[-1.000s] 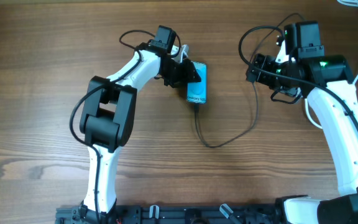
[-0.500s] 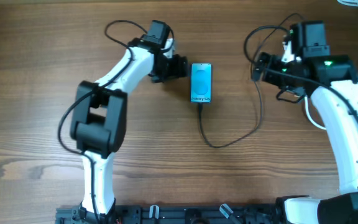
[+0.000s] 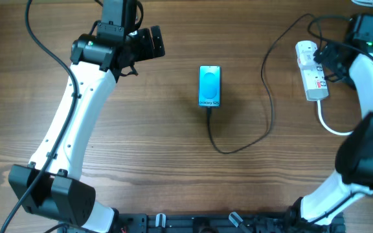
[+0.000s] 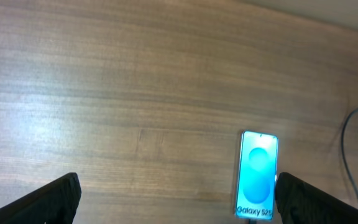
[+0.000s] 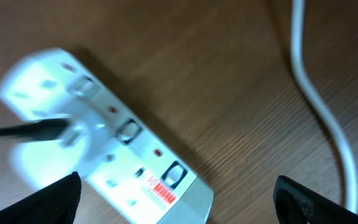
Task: Plug charger to phone and switch on socket
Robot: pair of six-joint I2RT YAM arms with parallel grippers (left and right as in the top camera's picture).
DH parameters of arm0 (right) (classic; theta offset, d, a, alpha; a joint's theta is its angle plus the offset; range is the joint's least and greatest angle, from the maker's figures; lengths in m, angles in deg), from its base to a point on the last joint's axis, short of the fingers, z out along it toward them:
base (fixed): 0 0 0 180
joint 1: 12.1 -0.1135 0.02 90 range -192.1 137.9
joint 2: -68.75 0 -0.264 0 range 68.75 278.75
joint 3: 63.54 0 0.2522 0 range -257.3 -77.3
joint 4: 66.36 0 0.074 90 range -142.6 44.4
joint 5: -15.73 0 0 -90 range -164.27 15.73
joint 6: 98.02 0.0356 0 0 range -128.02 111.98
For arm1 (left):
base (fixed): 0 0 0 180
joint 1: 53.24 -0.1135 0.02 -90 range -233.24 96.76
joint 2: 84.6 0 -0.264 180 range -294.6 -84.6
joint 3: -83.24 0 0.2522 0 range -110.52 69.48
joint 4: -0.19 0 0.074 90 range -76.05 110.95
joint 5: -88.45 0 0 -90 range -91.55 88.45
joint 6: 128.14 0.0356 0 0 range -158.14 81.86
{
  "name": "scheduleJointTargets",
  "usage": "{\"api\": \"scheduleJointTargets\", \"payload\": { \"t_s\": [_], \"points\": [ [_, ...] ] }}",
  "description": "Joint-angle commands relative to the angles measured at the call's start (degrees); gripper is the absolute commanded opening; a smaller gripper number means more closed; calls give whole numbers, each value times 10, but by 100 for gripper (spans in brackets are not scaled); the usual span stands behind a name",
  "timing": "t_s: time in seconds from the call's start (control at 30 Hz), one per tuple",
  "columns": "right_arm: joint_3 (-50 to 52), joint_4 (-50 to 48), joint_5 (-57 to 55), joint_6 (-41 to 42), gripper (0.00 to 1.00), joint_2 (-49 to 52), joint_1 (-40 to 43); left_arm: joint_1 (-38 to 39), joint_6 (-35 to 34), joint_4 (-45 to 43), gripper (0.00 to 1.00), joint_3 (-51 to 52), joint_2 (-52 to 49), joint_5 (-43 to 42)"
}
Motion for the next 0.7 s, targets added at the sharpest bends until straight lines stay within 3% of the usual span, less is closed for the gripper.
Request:
{"api": "scheduleJointTargets", "payload": {
  "t_s": [0.0,0.67],
  "points": [
    [-5,-10,-30,12,99,60,6,-3,7,16,100,3,-4,11],
    [-5,-86,8,13,100,102,25,-3,7,31,100,3,-4,11]
  ]
}}
